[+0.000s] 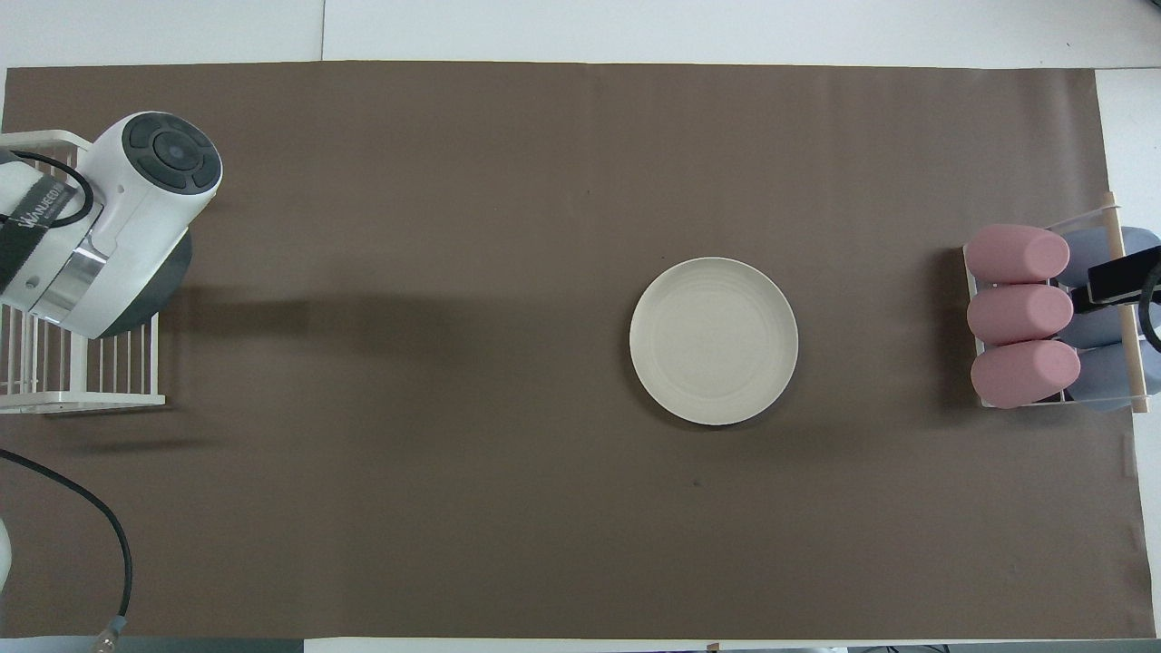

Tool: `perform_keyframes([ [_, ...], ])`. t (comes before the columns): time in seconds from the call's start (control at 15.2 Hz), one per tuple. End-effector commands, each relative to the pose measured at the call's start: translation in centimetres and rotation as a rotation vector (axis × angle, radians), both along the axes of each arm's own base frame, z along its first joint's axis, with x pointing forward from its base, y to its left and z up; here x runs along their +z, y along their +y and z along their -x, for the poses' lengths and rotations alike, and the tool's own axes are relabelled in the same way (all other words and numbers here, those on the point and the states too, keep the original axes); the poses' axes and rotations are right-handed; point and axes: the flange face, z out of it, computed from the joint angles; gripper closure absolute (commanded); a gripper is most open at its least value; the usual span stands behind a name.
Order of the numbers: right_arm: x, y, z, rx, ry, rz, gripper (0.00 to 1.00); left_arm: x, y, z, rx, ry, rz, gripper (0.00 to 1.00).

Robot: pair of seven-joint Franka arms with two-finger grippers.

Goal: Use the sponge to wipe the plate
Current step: 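Reach the left gripper into the wire rack and grasp the white sponge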

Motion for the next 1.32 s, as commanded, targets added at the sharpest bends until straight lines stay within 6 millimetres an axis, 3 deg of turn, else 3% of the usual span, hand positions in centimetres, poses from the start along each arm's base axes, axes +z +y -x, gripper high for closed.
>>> perform_keyframes([
  [0.0, 0.8, 2.7, 0.5, 0.060, -0.002, 0.014, 0.00, 0.0, 0.6, 0.4, -0.006, -0.007, -0.019, 0.46],
  [0.26, 0.8, 3.0, 0.6, -0.002, 0.002, 0.021, 0.00, -0.1, 0.8, 0.5, 0.000, -0.007, -0.020, 0.73],
  [0.4, 0.7, 2.4, 0.7, -0.158, 0.009, 0.035, 0.00, -0.1, 0.9, 0.5, 0.002, -0.005, -0.022, 0.98],
  [0.72, -0.3, 2.9, 1.2, -0.579, 0.031, 0.074, 0.00, 0.4, 1.0, 0.2, 0.001, -0.011, -0.022, 1.00],
  [0.86, -1.2, 3.0, 1.3, -0.700, 0.005, 0.075, 0.00, 1.8, 1.1, -0.4, 0.002, -0.035, -0.020, 1.00],
  [1.12, -2.2, 2.8, 1.5, -0.923, -0.015, 0.066, 0.00, 7.0, 1.6, -1.3, -0.031, -0.025, 0.008, 1.00],
  [1.25, -2.8, 2.5, 2.1, -0.997, 0.007, 0.077, 0.00, 10.1, 1.0, -1.6, 0.021, -0.048, 0.139, 1.00],
])
